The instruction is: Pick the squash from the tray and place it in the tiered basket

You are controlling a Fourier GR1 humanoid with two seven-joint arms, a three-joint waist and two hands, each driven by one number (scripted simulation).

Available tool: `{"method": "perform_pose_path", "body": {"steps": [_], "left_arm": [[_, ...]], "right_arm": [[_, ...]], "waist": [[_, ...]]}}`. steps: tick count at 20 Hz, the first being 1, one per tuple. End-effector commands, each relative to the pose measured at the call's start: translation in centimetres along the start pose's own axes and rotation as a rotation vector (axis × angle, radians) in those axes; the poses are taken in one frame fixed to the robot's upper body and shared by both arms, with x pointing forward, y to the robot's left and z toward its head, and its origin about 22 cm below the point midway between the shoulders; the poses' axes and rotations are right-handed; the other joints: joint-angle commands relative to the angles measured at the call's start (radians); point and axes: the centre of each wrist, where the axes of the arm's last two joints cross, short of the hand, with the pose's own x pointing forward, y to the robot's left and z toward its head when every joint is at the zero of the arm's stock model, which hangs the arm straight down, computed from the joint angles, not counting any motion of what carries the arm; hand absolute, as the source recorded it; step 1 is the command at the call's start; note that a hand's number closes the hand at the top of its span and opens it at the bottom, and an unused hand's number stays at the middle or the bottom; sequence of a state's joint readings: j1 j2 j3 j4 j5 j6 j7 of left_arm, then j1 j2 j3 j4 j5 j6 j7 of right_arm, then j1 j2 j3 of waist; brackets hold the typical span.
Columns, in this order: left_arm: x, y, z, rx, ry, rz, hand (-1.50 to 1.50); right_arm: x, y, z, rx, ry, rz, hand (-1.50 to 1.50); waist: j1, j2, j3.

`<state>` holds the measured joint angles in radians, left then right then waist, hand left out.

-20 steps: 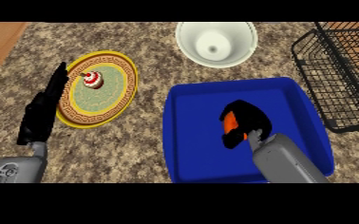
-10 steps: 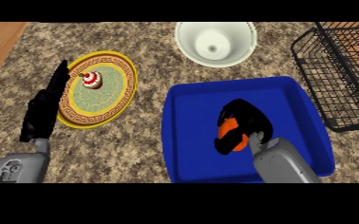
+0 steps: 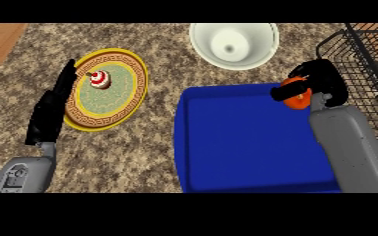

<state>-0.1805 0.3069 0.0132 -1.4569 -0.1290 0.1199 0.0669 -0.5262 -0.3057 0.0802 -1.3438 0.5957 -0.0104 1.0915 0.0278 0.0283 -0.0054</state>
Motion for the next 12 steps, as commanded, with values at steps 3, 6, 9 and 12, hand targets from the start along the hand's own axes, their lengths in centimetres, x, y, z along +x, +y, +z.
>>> {"method": "perform_pose_path", "body": {"steps": [3,6,9,12], "left_arm": [[0.5,-0.6,-0.1,-0.040,-0.025,0.001,0.00],[1.2,-1.2,-0.5,-0.054,-0.049,0.010,0.00],[2.2,-1.9,-1.0,-0.076,-0.073,0.011,0.00],[2.0,-2.0,-0.9,-0.097,-0.067,0.009,0.00]], "right_arm": [[1.3,-9.3,-3.5,-0.495,0.253,-0.232,1.50],[2.3,-12.8,-3.9,-0.698,0.290,-0.226,1.50],[3.3,-14.8,-4.0,-0.853,0.324,-0.235,1.50],[4.0,-18.0,-4.3,-0.995,0.399,-0.195,1.50]], "waist": [[0.052,0.017,-0.006],[0.075,0.021,-0.008],[0.094,0.024,-0.004],[0.121,0.025,-0.005]]}}
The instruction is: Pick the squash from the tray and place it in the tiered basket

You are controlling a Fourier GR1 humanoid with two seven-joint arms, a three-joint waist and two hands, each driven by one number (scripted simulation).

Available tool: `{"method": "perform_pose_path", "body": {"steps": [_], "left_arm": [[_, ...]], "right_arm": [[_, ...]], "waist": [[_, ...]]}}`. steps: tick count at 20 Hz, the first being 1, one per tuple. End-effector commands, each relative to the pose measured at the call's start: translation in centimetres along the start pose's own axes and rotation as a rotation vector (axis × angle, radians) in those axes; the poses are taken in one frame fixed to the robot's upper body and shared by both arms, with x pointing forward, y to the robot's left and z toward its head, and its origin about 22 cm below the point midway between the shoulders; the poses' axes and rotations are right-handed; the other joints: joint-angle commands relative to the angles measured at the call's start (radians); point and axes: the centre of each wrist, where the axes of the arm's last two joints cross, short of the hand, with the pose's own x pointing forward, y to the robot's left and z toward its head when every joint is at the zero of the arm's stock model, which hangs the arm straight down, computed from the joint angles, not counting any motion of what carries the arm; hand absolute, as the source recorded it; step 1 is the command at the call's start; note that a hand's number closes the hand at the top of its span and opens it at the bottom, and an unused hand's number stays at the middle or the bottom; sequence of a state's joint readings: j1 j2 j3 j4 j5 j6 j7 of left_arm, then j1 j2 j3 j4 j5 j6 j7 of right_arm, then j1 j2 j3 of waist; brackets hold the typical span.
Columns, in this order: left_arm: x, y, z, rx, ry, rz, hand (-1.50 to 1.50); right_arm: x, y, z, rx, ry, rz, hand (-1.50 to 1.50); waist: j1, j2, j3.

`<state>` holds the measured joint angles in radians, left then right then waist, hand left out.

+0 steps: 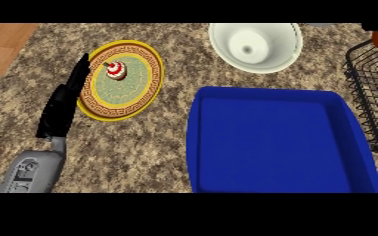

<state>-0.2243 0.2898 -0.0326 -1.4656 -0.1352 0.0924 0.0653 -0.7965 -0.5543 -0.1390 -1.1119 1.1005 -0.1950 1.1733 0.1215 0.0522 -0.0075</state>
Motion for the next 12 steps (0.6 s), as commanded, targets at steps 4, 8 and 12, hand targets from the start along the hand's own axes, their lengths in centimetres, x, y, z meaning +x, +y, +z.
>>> {"method": "perform_pose_path", "body": {"steps": [4,8,12], "left_arm": [[0.9,-1.4,-0.9,-0.035,-0.020,0.008,0.00],[0.7,-1.4,-0.7,-0.043,-0.009,0.012,0.00],[0.2,-0.3,-0.6,-0.023,-0.003,-0.011,0.00]], "right_arm": [[4.0,-3.9,-3.2,-0.315,0.298,0.062,1.50],[6.7,-5.3,-3.2,-0.321,0.348,0.080,1.50],[7.5,-4.6,-3.2,-0.337,0.338,0.035,1.50]], "waist": [[0.024,0.000,-0.002],[0.029,-0.012,0.002],[0.020,-0.009,0.006]]}}
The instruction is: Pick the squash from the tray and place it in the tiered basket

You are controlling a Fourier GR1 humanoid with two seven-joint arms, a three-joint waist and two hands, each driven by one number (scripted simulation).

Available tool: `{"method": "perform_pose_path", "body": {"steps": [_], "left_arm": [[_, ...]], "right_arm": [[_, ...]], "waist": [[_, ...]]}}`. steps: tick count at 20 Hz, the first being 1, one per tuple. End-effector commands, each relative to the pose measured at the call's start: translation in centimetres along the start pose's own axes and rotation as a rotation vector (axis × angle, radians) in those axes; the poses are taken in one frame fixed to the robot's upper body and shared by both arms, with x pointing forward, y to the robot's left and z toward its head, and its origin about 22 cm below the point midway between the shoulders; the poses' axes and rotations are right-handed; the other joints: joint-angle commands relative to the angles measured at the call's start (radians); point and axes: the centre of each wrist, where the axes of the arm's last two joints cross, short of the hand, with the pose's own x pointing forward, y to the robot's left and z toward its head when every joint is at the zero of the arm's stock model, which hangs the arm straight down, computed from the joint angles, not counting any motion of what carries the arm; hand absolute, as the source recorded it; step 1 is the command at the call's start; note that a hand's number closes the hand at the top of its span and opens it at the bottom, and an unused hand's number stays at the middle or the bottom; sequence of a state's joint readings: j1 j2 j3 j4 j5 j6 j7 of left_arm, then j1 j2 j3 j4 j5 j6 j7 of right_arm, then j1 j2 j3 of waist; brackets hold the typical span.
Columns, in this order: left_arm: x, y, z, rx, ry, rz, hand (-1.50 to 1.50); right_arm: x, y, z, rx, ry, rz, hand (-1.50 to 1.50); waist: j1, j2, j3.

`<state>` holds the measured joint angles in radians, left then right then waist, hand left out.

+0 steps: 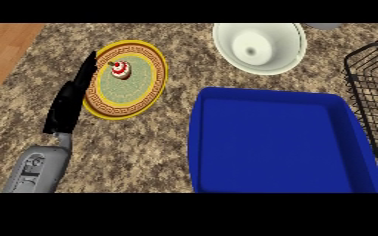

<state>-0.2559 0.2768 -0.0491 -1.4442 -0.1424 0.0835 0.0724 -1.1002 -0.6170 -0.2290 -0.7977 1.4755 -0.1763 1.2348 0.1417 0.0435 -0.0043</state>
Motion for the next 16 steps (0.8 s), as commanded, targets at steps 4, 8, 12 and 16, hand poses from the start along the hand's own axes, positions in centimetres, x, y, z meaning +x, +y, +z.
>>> {"method": "perform_pose_path", "body": {"steps": [4,8,12,16], "left_arm": [[-0.7,0.9,0.1,0.030,0.016,-0.004,0.00],[-1.0,0.4,0.3,0.027,0.040,0.005,0.00],[-0.5,0.9,0.1,0.044,0.035,-0.007,0.00],[-1.9,2.2,0.8,0.079,0.073,-0.002,0.00]], "right_arm": [[2.1,0.1,0.1,-0.016,0.213,0.064,1.50],[1.6,1.6,-0.6,-0.069,0.212,0.248,1.50],[-0.3,3.7,-2.3,-0.075,0.236,0.446,1.50],[-0.4,3.4,-3.1,-0.098,0.255,0.484,1.50]], "waist": [[-0.023,-0.006,0.003],[-0.046,-0.012,0.003],[-0.063,-0.014,0.003],[-0.091,-0.030,0.003]]}}
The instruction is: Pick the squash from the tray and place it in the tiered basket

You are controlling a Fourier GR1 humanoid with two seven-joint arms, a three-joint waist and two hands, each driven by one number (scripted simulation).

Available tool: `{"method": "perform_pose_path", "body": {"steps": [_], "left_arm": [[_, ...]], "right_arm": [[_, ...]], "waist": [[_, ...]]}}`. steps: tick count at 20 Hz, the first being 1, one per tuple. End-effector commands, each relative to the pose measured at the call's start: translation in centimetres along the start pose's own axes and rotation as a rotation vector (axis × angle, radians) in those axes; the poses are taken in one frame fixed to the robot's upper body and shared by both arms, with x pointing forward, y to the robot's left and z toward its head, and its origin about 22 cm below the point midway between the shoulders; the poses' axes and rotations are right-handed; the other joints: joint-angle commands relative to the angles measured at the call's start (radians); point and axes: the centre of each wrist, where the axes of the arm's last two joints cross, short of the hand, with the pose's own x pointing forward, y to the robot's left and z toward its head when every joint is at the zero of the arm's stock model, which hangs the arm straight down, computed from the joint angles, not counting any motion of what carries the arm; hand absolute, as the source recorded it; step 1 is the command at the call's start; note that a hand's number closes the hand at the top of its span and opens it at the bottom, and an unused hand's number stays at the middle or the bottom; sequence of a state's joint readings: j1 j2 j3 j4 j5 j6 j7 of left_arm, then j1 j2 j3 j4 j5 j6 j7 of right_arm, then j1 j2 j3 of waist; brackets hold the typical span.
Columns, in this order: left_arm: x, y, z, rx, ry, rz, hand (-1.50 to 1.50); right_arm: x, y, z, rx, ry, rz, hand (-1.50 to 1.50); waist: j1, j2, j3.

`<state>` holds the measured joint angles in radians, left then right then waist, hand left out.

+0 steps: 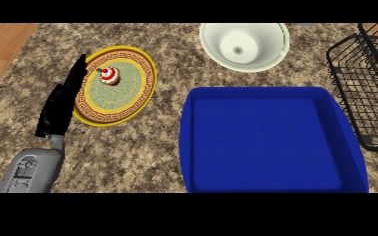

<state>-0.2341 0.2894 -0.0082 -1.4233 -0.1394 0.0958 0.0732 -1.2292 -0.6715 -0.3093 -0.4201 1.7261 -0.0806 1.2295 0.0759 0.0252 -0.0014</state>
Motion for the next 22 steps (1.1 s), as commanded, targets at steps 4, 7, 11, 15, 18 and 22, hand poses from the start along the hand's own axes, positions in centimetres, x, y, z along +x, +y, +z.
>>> {"method": "perform_pose_path", "body": {"steps": [4,7,11,15,18,22], "left_arm": [[0.2,0.1,0.2,0.033,0.023,0.012,0.00],[-0.7,0.6,1.1,0.032,0.012,0.002,0.00],[-1.5,1.6,0.6,0.052,0.035,-0.003,0.00],[-1.0,-0.1,2.1,0.034,0.029,0.006,0.00],[-1.8,1.2,1.3,0.049,0.054,0.000,0.00],[-1.1,1.6,1.5,0.047,0.050,0.006,0.00]], "right_arm": [[-0.1,0.2,-0.9,0.061,0.182,0.114,1.50],[0.5,-0.2,0.3,0.101,0.149,0.113,1.50],[0.3,1.6,1.5,0.180,0.132,0.006,1.50],[-1.0,5.1,1.6,0.252,0.161,-0.026,1.50],[-1.0,4.2,1.1,0.361,0.247,-0.148,1.50],[-2.7,7.7,1.3,0.394,0.315,-0.177,-1.50]], "waist": [[-0.037,-0.015,0.002],[-0.041,-0.018,0.001],[-0.056,-0.018,0.001],[-0.054,-0.021,0.003],[-0.067,-0.020,0.002],[-0.064,-0.022,0.003]]}}
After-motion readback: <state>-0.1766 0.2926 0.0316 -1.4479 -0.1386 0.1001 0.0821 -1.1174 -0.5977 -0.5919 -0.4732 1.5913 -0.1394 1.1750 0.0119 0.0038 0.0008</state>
